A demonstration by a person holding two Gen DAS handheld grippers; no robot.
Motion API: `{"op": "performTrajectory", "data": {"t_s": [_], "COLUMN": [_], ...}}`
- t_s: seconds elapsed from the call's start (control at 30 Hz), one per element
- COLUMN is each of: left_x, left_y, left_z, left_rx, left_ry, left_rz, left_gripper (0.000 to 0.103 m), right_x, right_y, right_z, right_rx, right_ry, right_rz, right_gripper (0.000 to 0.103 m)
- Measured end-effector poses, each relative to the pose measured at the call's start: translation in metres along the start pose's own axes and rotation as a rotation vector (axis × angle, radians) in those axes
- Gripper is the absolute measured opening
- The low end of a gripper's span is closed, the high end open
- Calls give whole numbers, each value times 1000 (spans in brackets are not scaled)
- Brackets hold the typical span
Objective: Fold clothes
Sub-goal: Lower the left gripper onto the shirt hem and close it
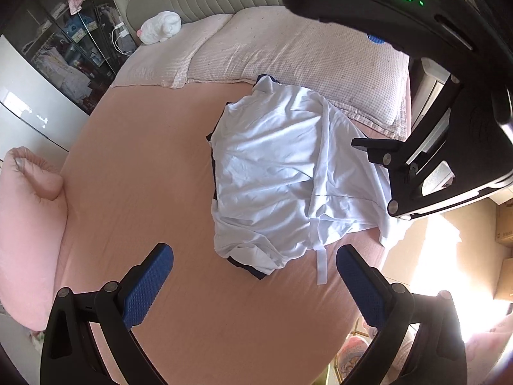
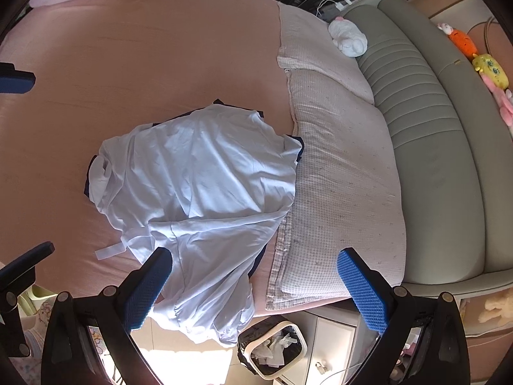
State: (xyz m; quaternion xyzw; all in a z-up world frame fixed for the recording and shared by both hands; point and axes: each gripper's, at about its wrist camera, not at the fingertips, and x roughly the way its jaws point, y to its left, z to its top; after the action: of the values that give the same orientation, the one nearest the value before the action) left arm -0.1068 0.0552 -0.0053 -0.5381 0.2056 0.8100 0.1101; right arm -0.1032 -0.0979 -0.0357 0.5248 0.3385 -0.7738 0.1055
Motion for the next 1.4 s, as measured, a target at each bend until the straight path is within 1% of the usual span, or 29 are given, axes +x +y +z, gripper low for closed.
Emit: {"op": "performTrajectory", "data": {"t_s": [0.1,0.2,0.27,0.33,0.43,0.47,0.53,0.67,0.77,0.83,0.97,1.07,1.17,1.4], "left_x": [15,28,34,41,51,55,61,73,73,72,81,96,111,129], "left_y": [2,6,11,15,20,21,23,27,22,17,8,0,-7,-17], "left_z": [1,2,-1,-4,-8,-9,-11,-15,-14,-11,-6,-3,-1,-2], "left_rx": [-56,-86,-105,-113,-111,-102,-105,-134,-119,-109,-106,-112,-118,-107], "left_ry": [24,49,55,58,65,69,74,83,11,-43,-91,-58,-23,-9], "left_rz": [-78,-113,-105,-83,-41,-35,-46,-78,-108,-133,-193,-227,-259,-274], "left_gripper": [103,103,103,103,103,103,103,103,103,103,103,103,103,103], "right_x": [10,20,30,45,62,66,73,79,84,90,104,109,115,133], "right_y": [-9,-21,-29,-35,-42,-43,-45,-43,-40,-37,-29,-23,-21,-26], "right_z": [-3,-6,-10,-13,-20,-22,-25,-32,-37,-41,-51,-58,-65,-81], "right_rx": [54,147,218,267,325,338,360,364,358,361,360,338,337,395], "right_ry": [5,-24,-28,-2,22,28,39,39,35,42,54,46,57,100], "right_rz": [28,84,126,157,178,187,208,221,225,244,289,292,301,342], "right_gripper": [103,103,103,103,103,103,103,103,103,103,103,103,103,103]}}
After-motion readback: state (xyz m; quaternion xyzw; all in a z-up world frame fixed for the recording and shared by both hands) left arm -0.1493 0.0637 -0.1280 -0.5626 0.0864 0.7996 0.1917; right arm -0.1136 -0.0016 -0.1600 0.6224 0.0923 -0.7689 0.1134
